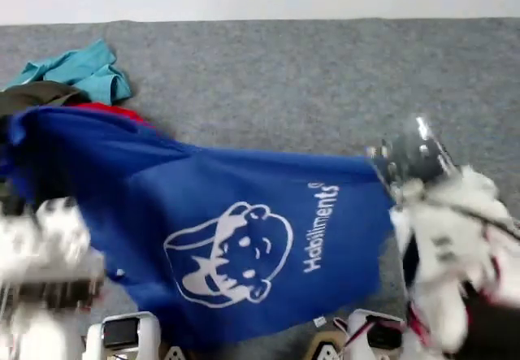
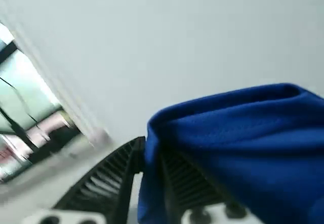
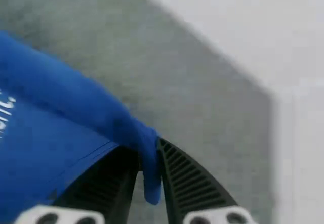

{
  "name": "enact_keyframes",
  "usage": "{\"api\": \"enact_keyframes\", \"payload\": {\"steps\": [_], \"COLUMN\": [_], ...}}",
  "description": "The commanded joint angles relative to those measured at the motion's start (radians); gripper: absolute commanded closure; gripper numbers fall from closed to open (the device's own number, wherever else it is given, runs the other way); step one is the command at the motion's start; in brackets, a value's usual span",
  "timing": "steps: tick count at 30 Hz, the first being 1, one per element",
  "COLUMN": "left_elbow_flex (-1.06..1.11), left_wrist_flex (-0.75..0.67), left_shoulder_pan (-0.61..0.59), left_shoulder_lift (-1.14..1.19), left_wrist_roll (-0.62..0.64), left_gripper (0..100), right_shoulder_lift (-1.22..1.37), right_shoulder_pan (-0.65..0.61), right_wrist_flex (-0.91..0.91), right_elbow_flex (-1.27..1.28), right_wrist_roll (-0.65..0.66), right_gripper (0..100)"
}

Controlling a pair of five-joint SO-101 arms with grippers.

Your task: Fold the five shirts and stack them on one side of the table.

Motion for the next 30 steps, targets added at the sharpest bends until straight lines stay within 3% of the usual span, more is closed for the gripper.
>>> {"api": "enact_keyframes", "payload": {"steps": [1, 9, 17, 22, 30], "left_elbow_flex": [0.22, 0.659, 0.944, 0.888, 0.538], "left_wrist_flex": [-0.087, -0.48, -0.908, -0.976, -0.977], "left_shoulder_pan": [0.017, 0.15, 0.206, 0.198, 0.204], "left_shoulder_lift": [0.02, 0.02, 0.028, 0.195, 0.634], "left_wrist_roll": [-0.002, -0.002, -0.006, -0.003, -0.002], "left_gripper": [100, 100, 100, 100, 100], "right_shoulder_lift": [0.005, 0.007, 0.036, 0.188, 0.504], "right_shoulder_pan": [-0.065, -0.088, -0.084, -0.036, -0.005], "right_wrist_flex": [-0.136, -0.519, -0.825, -0.951, -0.966], "right_elbow_flex": [0.242, 0.628, 0.783, 0.713, 0.419], "right_wrist_roll": [-0.072, -0.086, -0.083, -0.083, -0.089], "right_gripper": [98.8, 98.8, 98.8, 98.8, 98.8]}}
